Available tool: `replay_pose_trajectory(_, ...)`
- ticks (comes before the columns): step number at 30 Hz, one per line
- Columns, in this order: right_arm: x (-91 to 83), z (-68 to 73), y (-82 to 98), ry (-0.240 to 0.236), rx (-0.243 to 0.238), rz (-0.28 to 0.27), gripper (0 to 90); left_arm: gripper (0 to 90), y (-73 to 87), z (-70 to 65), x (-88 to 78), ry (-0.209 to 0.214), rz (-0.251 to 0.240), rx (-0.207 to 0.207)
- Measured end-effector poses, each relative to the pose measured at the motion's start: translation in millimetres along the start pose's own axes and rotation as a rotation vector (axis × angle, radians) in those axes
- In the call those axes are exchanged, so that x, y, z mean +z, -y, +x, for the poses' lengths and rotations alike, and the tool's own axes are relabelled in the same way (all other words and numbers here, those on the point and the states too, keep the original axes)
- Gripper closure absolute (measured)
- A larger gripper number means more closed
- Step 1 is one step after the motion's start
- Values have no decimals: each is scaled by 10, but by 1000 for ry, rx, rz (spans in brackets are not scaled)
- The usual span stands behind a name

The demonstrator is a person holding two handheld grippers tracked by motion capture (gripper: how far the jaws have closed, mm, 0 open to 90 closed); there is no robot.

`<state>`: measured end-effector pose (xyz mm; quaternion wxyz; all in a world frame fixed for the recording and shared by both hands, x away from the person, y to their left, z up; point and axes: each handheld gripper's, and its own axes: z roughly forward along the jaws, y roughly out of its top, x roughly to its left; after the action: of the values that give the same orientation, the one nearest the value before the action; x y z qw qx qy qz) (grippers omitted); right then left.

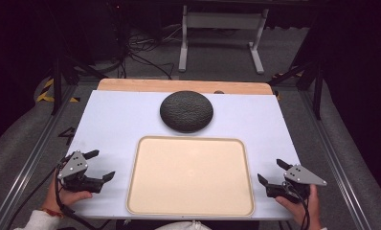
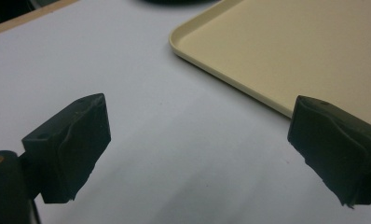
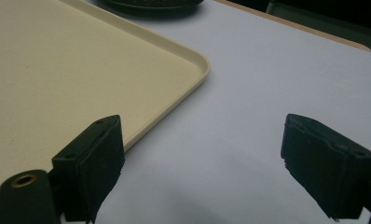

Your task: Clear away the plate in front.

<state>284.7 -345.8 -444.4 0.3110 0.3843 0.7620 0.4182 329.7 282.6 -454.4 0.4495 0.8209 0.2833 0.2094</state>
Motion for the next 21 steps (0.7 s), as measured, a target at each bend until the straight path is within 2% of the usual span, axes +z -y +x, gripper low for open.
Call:
replay_pose_trajectory(6, 1, 12, -5, 2, -2, 1, 137, 76, -6, 7, -18, -2, 3, 11)
replay_pose_trajectory(8, 1, 16, -11, 5, -5, -3, 138, 75, -16, 26, -59, -19, 15, 50)
replay_pose_trajectory(9, -1, 21, -19, 4, -6, -14, 139, 79, -19, 43, -77, -10, 12, 46)
replay_pose_trajectory(12, -1, 32, -27, 3, -11, -13, 139, 82, -37, 101, -125, -19, 2, 38)
replay_pose_trajectory(14, 13, 34, -18, 0, -10, -1, 138, 85, -76, 168, -137, -28, 19, 21)
replay_pose_trajectory(16, 13, 27, -16, 1, -9, -3, 138, 108, -101, 235, -125, -8, 25, -2)
replay_pose_trajectory(19, 14, 22, -12, -2, -7, -1, 138, 129, -125, 295, -115, -27, 11, -6)
replay_pose_trajectory(21, 21, 13, -23, -1, -12, -2, 138, 149, -170, 352, -88, -5, 25, 4)
